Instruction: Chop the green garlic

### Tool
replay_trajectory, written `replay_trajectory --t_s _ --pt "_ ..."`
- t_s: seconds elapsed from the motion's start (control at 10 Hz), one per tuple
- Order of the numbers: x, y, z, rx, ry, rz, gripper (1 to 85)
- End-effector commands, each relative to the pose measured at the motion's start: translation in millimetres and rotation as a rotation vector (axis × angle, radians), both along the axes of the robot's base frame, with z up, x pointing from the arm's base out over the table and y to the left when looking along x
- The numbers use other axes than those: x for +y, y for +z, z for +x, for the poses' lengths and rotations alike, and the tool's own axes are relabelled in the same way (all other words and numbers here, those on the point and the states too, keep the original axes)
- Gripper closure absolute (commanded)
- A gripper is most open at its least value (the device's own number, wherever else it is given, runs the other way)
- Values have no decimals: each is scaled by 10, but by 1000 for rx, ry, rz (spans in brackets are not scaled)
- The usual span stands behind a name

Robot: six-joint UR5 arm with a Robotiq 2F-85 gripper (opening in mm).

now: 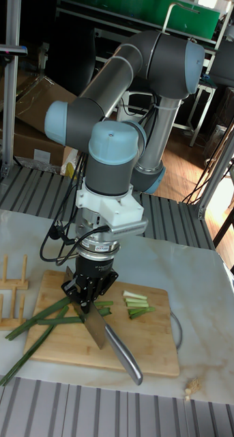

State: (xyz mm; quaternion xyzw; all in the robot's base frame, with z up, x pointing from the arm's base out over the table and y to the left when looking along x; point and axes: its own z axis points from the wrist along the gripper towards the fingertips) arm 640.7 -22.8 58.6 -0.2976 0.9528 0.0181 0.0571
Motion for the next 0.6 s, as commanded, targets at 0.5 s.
replay_trajectory --t_s 0.5 --pt "7 63 56 -38 15 49 843"
